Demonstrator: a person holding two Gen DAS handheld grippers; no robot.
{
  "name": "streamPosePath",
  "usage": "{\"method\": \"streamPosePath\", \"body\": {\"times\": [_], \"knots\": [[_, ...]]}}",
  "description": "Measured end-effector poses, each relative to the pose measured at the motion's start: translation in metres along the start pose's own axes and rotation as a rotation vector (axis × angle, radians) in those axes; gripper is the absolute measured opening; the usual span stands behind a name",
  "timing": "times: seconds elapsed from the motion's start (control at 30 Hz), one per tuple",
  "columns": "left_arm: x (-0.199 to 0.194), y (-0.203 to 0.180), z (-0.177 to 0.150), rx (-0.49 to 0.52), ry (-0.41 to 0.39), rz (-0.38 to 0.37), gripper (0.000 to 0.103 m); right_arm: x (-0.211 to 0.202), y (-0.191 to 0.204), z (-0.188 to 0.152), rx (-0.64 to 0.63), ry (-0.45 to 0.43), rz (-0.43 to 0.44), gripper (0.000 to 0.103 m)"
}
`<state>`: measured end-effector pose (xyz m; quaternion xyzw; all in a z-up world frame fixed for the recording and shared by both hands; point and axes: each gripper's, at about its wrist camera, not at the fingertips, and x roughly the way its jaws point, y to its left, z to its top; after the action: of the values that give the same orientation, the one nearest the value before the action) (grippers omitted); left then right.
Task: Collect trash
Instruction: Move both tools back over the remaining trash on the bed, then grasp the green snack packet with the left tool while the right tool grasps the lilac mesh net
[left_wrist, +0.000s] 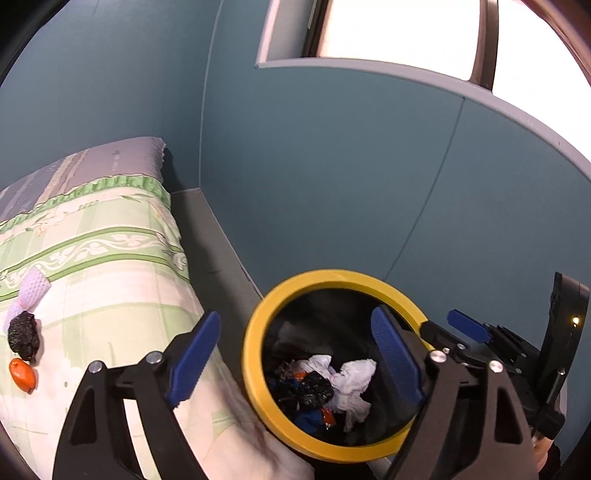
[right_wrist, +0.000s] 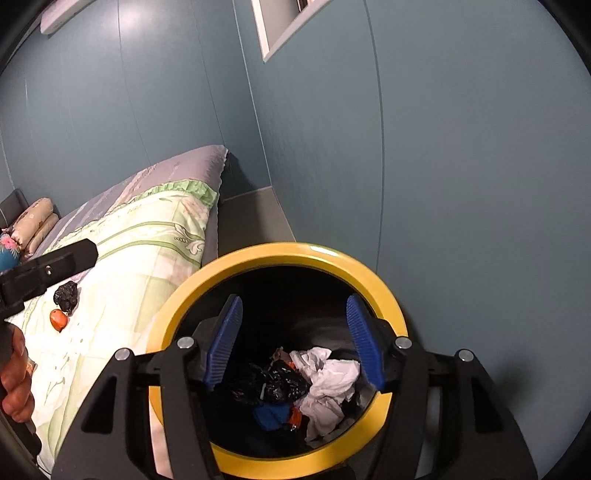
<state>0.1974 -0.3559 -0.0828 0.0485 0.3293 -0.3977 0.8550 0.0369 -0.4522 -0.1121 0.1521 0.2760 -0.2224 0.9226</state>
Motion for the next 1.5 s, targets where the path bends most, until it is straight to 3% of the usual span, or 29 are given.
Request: {"method": "streamPosePath", "body": {"times": [0.33, 0.73, 0.93, 1.13, 1.33, 1.5], "knots": [[-0.049, 0.053, 0.006, -0.058, -0.073, 0.106, 0.090, -0.024, 0.036, 0.017, -0.074, -0.069, 0.030, 0.070], [-0.137, 0.157, -0.016, -0.148, -0.123, 0.343, 0.095, -0.029, 0.146, 0.039, -0.242, -0.090, 0.210, 0.080], [-0.178, 0.216, -0.048, -0.210, -0.092, 0.474, 0.095, -0.012, 0.217, 0.031, -0.328, -0.020, 0.338, 0.081], [-0.208, 0.273, -0.094, -0.303, -0.043, 0.538, 0.095, 0.022, 0.289, 0.018, -0.397, 0.087, 0.437, 0.081], [-0.214, 0.306, -0.137, -0.361, 0.007, 0.538, 0.095, 0.054, 0.348, 0.005, -0.446, 0.164, 0.483, 0.081], [-0.199, 0.320, -0.161, -0.390, 0.056, 0.514, 0.095, 0.103, 0.395, 0.005, -0.444, 0.238, 0.520, 0.084]]}}
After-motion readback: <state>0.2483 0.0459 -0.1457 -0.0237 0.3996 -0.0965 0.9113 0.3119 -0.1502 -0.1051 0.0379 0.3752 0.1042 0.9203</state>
